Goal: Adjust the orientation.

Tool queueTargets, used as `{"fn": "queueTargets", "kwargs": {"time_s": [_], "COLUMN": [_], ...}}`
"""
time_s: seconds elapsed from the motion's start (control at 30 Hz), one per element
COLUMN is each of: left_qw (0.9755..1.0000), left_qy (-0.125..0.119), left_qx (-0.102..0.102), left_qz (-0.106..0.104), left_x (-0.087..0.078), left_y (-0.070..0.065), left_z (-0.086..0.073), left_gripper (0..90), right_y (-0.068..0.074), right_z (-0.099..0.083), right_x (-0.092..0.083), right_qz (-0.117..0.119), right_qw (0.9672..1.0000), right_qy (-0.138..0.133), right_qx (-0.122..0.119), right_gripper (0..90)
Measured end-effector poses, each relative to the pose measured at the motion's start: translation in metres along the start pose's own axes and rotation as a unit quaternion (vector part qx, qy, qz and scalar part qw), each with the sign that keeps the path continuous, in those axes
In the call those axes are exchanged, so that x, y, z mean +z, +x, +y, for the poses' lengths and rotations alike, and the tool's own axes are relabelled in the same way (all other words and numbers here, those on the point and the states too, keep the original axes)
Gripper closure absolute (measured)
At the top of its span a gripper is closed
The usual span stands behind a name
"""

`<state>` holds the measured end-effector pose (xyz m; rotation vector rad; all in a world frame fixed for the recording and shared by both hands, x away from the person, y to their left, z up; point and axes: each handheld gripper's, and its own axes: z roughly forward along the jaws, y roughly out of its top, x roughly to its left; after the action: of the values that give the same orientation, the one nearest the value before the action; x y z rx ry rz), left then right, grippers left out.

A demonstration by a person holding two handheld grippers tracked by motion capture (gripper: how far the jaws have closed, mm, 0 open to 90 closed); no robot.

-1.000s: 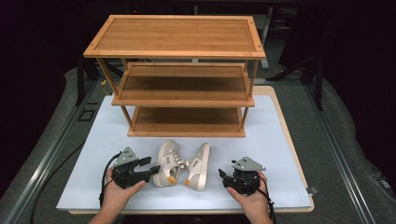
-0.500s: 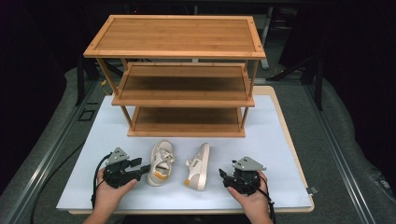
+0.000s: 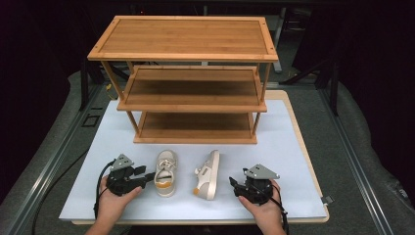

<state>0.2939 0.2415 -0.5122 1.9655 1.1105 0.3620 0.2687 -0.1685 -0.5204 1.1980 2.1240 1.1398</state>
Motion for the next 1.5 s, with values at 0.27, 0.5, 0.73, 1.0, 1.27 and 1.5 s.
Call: {"fn": "queueTargets", "kwargs": {"time_s": [0.27,0.5,0.73,1.0,1.27,1.5], "left_qw": [0.9993,0.9994,0.9994,0.9994,0.9996,0.9996], "left_qy": [-0.032,-0.022,-0.007,-0.007,-0.001,-0.001], "left_qx": [-0.007,-0.002,0.000,-0.004,-0.003,0.000], "left_qz": [-0.018,-0.028,-0.033,-0.032,-0.028,-0.029], "left_x": [-0.008,0.002,0.015,0.017,0.021,0.021], "left_y": [-0.008,-0.016,-0.017,-0.014,-0.014,-0.013], "left_z": [0.004,0.005,0.004,0.004,0.004,0.004], "left_gripper": [47.4,46.2,50.9,54.2,51.5,51.2], "right_y": [0.002,0.005,0.012,0.029,0.041,0.043], "right_z": [0.002,0.003,0.006,0.017,0.026,0.026], "right_x": [-0.002,-0.003,-0.003,-0.007,-0.004,-0.001], "right_qz": [-0.006,-0.008,-0.009,0.026,0.046,0.048], "right_qw": [0.9999,0.9998,0.9997,0.9986,0.9974,0.9974], "right_qy": [-0.012,-0.018,-0.023,-0.042,-0.054,-0.052], "right_qx": [0.003,0.003,-0.006,-0.019,-0.013,-0.014], "right_gripper": [38.8,38.0,37.8,40.0,38.5,38.2]}}
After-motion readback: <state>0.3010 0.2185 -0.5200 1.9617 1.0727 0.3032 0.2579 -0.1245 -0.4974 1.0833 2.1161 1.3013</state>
